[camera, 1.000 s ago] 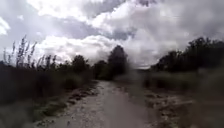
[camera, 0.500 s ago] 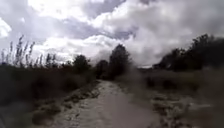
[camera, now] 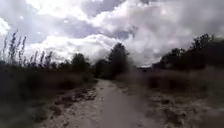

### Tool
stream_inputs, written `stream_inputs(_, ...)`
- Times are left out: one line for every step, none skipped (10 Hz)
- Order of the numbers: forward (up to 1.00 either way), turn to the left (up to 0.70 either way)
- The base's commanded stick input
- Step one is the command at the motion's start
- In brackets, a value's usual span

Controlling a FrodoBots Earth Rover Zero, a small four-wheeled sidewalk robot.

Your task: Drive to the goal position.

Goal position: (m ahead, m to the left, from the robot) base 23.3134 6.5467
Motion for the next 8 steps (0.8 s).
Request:
stream_inputs(0.59,0.01)
stream_inputs(0.59,0.01)
stream_inputs(0.59,0.01)
stream_inputs(0.59,0.01)
stream_inputs(0.59,0.02)
stream_inputs(0.59,0.05)
stream_inputs(0.59,0.08)
stream_inputs(0.59,0.13)
